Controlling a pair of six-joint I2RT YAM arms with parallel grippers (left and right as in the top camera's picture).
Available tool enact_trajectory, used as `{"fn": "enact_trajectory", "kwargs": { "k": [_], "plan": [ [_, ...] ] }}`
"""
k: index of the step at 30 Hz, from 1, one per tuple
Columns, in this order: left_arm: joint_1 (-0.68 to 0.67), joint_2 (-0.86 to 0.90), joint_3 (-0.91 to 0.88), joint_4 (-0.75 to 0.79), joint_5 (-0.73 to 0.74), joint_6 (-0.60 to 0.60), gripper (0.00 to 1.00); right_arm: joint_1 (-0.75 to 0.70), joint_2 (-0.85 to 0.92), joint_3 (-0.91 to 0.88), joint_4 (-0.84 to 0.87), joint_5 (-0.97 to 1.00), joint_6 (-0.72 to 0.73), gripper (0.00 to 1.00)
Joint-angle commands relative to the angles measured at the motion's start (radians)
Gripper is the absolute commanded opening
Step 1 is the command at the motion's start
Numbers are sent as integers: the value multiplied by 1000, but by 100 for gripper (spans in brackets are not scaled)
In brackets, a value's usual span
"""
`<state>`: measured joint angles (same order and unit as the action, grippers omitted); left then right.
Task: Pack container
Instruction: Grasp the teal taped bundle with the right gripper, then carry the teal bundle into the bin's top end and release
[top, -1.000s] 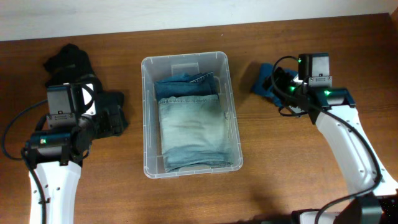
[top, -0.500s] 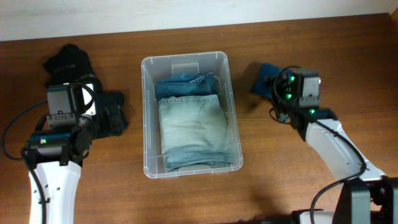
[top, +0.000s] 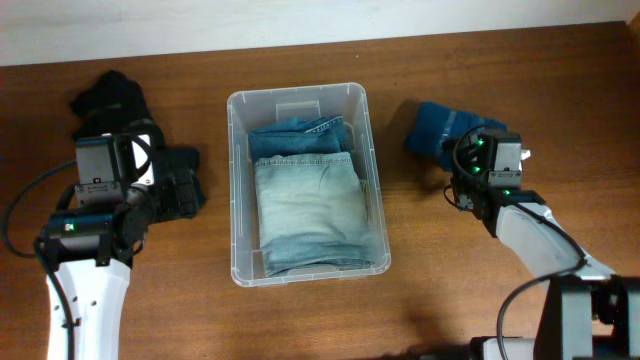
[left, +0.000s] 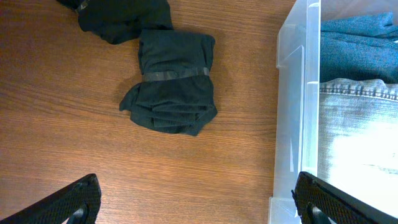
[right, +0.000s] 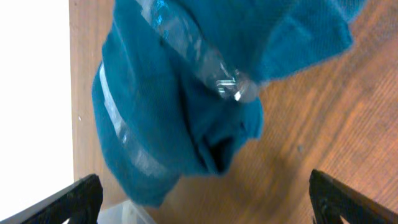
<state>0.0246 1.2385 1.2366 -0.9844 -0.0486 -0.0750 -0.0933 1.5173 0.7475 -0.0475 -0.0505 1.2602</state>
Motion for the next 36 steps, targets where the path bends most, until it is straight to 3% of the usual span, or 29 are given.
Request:
{"fn": "enact_trajectory", "kwargs": {
  "k": [1,8,11,13,15,26,36],
  "plan": [
    [-2,3,15,-1,1,-10,99,-5,81,-7,39,33,6,98],
    [-2,3,15,-2,1,-10,100,-6,223,-7,215,-2,5,98],
    [-2,3,15,-5,1,-10,99,-7,236,-7,249,-4,1,61],
    [-2,3,15,-6,1,-10,99,-8,236,-7,256,-1,-1,23],
    [-2,3,15,-6,1,-10,99,-15,236,-7,269,-6,-37,6],
    [-2,3,15,-11,1,-10,100,-12,148,24,209,-81,-453,4],
    [-2,3,15,-16,1,-10,100,-9,-101,343,-293,-82,-821,4]
  ]
}}
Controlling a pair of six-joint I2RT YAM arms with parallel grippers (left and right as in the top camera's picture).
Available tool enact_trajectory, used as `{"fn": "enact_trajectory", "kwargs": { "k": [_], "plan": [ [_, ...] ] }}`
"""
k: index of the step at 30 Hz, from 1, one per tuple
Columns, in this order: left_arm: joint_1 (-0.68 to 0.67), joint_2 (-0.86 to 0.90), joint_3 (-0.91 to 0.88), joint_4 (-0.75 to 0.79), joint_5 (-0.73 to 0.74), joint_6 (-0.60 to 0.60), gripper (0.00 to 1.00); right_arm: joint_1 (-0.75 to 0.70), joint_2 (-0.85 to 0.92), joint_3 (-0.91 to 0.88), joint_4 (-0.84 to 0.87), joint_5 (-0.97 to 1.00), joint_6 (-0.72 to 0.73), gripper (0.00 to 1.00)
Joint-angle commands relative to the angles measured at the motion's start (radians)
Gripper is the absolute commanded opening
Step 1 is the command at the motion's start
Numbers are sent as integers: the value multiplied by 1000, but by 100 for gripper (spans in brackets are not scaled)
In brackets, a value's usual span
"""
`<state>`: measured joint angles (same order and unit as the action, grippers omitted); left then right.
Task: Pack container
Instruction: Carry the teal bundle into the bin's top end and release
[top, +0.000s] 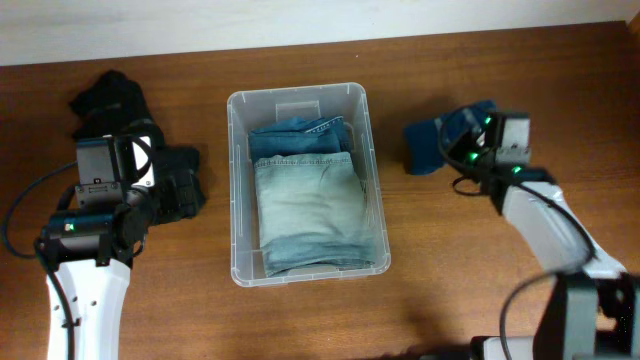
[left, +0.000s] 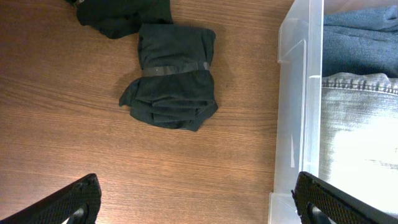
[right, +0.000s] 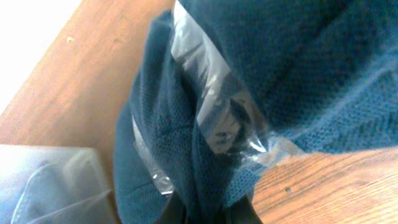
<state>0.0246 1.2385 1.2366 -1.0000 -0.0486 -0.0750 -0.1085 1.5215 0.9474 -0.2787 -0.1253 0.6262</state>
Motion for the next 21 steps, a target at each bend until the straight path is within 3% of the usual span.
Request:
{"fn": "enact_trajectory", "kwargs": {
  "k": [1,7,13,16,21],
  "plan": [
    [-2,3,15,0,1,-10,99,12,-124,191,-122,-7,-230,4],
    [-2,3,15,0,1,-10,99,127,-168,434,-341,-105,-480,4],
    [-2,3,15,-1,1,-10,99,381,-164,523,-364,-151,-715,4],
    [-2,3,15,0,1,-10,100,478,-137,523,-317,-143,-645,4],
    [-2,3,15,-1,1,-10,100,585,-63,523,-200,-48,-288,4]
  ]
}}
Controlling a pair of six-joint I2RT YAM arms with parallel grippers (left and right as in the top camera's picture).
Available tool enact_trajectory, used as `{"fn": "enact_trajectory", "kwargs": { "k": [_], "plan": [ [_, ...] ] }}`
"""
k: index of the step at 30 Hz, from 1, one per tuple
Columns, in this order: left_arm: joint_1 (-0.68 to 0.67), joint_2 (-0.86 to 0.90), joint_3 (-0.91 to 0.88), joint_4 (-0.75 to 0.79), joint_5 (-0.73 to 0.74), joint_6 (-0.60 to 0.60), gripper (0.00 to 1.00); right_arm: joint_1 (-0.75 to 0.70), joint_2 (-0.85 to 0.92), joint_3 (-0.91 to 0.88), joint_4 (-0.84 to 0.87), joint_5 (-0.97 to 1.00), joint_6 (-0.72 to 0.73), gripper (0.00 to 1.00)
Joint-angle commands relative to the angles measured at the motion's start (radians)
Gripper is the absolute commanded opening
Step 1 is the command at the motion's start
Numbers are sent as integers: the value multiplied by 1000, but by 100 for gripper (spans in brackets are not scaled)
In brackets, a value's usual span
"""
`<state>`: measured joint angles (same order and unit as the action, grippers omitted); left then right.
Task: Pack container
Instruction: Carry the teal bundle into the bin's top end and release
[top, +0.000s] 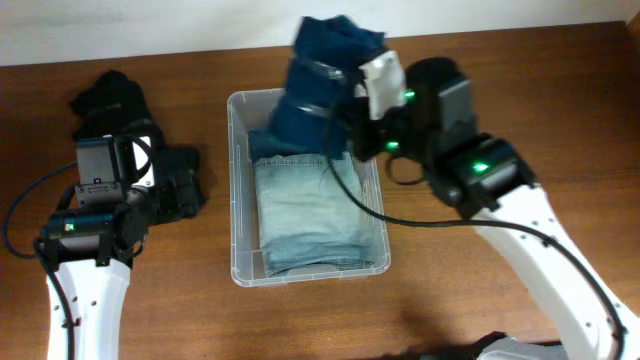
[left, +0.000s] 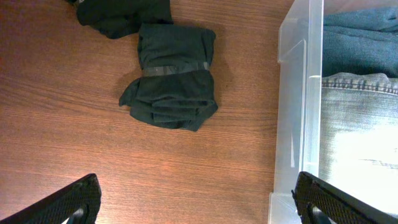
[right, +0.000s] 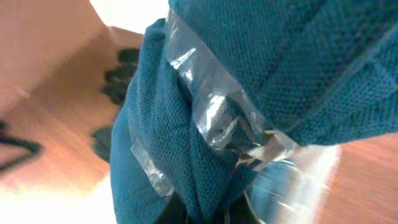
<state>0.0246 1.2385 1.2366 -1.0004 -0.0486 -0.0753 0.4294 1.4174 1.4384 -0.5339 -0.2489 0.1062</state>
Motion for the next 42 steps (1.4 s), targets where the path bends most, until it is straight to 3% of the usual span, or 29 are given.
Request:
{"fn": "enact_trajectory", "kwargs": {
  "k": [1,9,14,42],
  "plan": [
    [-2,3,15,0,1,-10,99,59,53,32,63,106,302,4],
    [-2,3,15,-1,5,-10,99,120,185,31,117,240,932,4],
    [-2,3,15,-1,5,-10,99,152,249,31,188,280,1105,4],
    [-2,3,15,-8,5,-10,99,204,291,-75,156,454,1327,4]
  ]
}}
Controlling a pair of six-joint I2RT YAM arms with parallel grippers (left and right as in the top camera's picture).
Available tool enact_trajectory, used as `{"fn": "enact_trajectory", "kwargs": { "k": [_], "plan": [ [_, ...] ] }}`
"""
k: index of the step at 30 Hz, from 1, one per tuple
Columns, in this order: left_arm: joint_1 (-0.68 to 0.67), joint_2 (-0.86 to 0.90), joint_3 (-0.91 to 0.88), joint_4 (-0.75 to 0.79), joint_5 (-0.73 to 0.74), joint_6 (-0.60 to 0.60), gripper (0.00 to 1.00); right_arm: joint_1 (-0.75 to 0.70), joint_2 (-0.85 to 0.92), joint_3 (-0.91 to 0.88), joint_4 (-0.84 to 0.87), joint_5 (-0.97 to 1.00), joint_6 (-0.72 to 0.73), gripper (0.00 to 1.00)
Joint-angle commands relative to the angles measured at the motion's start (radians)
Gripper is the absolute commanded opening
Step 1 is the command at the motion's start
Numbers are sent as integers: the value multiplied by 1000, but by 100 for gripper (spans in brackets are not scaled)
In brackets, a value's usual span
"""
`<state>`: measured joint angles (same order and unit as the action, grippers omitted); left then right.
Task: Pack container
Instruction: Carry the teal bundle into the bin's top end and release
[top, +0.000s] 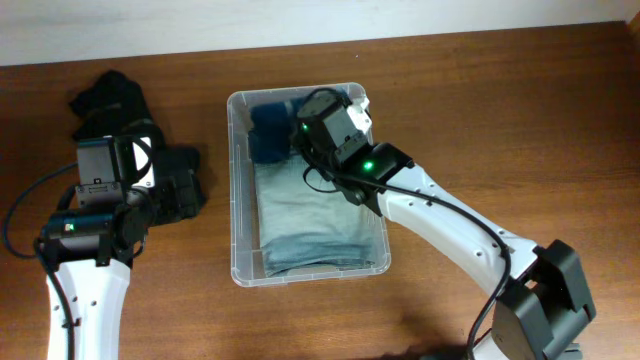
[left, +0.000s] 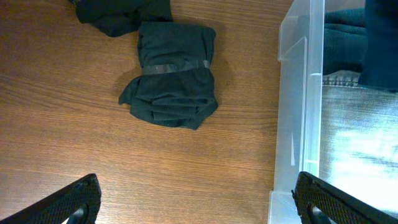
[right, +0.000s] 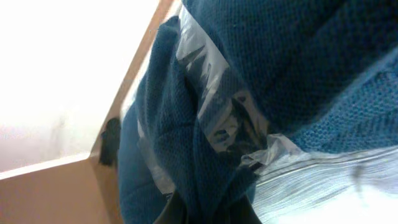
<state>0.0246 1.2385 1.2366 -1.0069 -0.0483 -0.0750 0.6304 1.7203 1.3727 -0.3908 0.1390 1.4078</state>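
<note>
The clear plastic container (top: 237, 200) stands mid-table with folded jeans (top: 310, 215) lying inside. A blue knit bundle (top: 268, 135) wrapped in clear tape sits low in the container's back left corner. My right gripper (top: 298, 138) is shut on it. In the right wrist view the blue knit bundle (right: 249, 81) fills the frame above the right gripper (right: 205, 208), and the jeans (right: 336, 186) show beneath. A black taped bundle (left: 174, 84) lies on the wood left of the container wall (left: 298, 112). My left gripper (left: 198, 205) hangs open above the table, nearer than that bundle.
Another black garment (top: 105, 100) lies at the back left of the table, its edge showing as the black garment (left: 118, 15) in the left wrist view. The black bundle (top: 185, 190) is partly under my left arm. A pale wall runs along the table's far edge.
My right gripper, which held the blue bundle high over the container's back end, is now down inside the container with the bundle in the back left corner. The left arm has not moved.
The right gripper stood open over the blue bundle on the table to the right of the container. Then it was shut on the bundle there. Then it held the bundle over the container's back, and now holds it down inside. The left gripper stayed open throughout.
</note>
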Motion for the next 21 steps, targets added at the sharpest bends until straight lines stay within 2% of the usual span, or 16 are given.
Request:
{"fn": "enact_trajectory", "kwargs": {
  "k": [1,3,5,7,8,11,15,18,21],
  "plan": [
    [-2,3,15,-1,5,-10,99,3,-12,-16,14,67,26,4],
    [-2,3,15,-1,5,-10,99,3,-12,-23,14,68,26,8],
    [-2,3,15,-2,5,-10,99,3,-12,-23,20,60,26,59],
    [-2,3,15,-2,5,-10,99,3,-12,-23,83,-1,-23,92],
    [-2,3,15,-1,5,-10,100,3,-12,-23,124,-40,-65,99],
    [-2,3,15,-2,5,-10,99,5,-17,-20,272,-163,-203,98],
    [-2,3,15,-6,5,-10,99,3,-50,-18,337,-144,-266,98],
    [-2,3,15,-8,5,-10,99,3,-76,4,361,-104,-501,99],
    [-2,3,15,-5,5,-10,99,3,-84,44,329,-103,-833,68]
  ]
}}
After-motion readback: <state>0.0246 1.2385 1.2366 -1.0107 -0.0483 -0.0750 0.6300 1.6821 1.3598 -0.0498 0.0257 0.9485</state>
